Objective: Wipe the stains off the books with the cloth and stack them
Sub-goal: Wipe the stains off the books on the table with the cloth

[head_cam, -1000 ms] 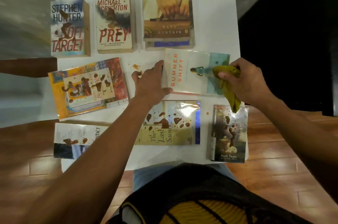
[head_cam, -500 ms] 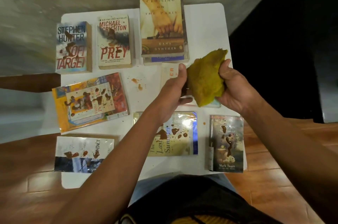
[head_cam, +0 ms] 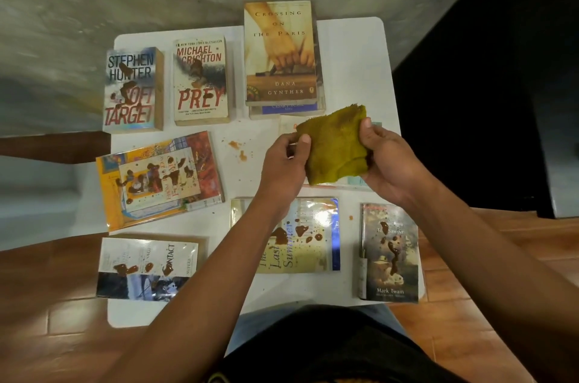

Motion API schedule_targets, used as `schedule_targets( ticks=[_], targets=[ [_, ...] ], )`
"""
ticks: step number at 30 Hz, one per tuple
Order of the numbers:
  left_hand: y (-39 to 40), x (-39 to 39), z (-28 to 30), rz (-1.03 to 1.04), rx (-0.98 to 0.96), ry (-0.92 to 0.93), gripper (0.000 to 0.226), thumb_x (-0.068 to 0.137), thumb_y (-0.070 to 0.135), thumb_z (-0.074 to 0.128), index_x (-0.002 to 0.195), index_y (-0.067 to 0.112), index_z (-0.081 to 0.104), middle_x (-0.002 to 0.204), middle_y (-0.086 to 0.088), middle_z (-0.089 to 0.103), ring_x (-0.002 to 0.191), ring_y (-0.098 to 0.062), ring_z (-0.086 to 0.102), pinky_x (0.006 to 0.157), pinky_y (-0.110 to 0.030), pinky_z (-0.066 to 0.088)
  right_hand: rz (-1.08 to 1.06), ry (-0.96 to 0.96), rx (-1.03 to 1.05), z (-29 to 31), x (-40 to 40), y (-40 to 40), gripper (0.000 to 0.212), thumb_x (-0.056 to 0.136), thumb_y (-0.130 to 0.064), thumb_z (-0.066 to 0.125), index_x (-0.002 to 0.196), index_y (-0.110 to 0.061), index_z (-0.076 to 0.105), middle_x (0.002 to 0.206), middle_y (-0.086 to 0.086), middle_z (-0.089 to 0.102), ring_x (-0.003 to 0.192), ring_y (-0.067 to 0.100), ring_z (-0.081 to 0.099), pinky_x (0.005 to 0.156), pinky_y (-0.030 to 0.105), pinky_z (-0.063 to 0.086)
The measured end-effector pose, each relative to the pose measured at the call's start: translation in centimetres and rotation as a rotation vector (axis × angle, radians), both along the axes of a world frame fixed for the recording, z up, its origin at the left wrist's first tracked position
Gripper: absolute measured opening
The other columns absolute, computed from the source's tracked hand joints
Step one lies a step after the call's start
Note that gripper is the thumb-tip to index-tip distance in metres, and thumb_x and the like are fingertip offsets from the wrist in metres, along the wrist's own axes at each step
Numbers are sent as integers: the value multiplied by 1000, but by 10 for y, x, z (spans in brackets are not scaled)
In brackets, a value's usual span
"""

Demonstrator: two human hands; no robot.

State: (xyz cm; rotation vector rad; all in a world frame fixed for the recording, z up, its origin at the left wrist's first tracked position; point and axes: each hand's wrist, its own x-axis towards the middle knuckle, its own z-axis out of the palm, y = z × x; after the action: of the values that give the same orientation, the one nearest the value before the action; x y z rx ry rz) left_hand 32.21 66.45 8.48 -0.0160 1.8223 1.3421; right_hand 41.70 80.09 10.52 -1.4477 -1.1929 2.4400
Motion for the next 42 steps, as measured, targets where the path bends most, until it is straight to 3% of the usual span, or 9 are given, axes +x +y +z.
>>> schedule_targets(
  ticks=[5, 12, 16, 21, 25, 29, 33, 37, 42],
  targets=[
    [6, 2, 16, -120, -35, 257, 44, 98, 52, 56, 135, 28, 53, 127, 6, 58, 114, -13, 59, 93, -36, 56, -17, 4, 92, 6, -2, -4, 36, 106, -24, 44, 128, 2, 54, 122, 22, 67, 114, 40, 64, 98, 57, 49],
    [18, 8, 32, -344, 58, 401, 46, 91, 37, 72, 132, 28, 54, 112, 20, 58, 98, 13, 55, 76, -1, 41, 19, 131, 43, 21, -3, 0, 32, 104, -12, 45, 124, 10, 54, 104, 21, 68, 98, 35, 64, 94, 47, 54],
    [20, 3, 30, -301, 24, 465, 27, 104, 28, 53, 126, 15, 64, 95, 8, 68, 82, 7, 61, 71, -7, 46, 161, 223, 31, 34, 1, 4, 39, 104, -25, 45, 126, 2, 61, 121, 17, 68, 113, 28, 66, 98, 36, 53],
    [35, -1, 54, -128, 135, 278, 38, 110, 27, 38, 87, 17, 66, 83, -2, 68, 76, -9, 63, 72, -25, 53, 222, 77, 536, 45, 2, 7, 32, 89, -19, 74, 118, -12, 65, 105, 3, 73, 91, 16, 72, 76, 31, 58],
    [43, 1, 71, -212, 273, 150, 30, 102, 38, 54, 117, 16, 68, 109, -7, 75, 103, -23, 72, 89, -42, 59, 306, 40, 812, 55, 3, 13, 52, 79, -20, 83, 126, -21, 61, 119, 2, 64, 98, 16, 67, 78, 31, 61],
    [44, -1, 77, -156, 366, 160, 26, 103, 21, 55, 120, 5, 66, 107, -13, 75, 97, -25, 72, 87, -44, 59, 349, 49, 1136, 67, 5, 18, 61, 72, -22, 88, 129, -24, 64, 121, -7, 58, 94, 11, 62, 79, 26, 57],
    [45, -4, 93, -29, 542, -98, 30, 108, 18, 39, 126, 5, 60, 119, -15, 70, 112, -28, 67, 92, -40, 58, 264, 131, 1196, 86, 13, 24, 65, 72, -26, 88, 132, -26, 62, 122, -11, 59, 100, 9, 60, 80, 22, 53],
    [48, -11, 106, 142, 713, -328, 49, 107, 24, 35, 149, -1, 39, 145, -25, 51, 132, -41, 51, 99, -54, 52, 76, 272, 1178, 103, 20, 28, 29, 90, -36, 68, 117, -27, 69, 123, -7, 63, 112, 12, 60, 85, 28, 54],
    [48, -11, 117, 95, 769, -402, 61, 106, 45, 32, 151, 4, 40, 148, -23, 49, 136, -40, 49, 110, -61, 40, 5, 229, 823, 110, 15, 26, 33, 96, -30, 64, 128, -20, 63, 121, 0, 65, 106, 7, 66, 86, 27, 58]
  ],
)
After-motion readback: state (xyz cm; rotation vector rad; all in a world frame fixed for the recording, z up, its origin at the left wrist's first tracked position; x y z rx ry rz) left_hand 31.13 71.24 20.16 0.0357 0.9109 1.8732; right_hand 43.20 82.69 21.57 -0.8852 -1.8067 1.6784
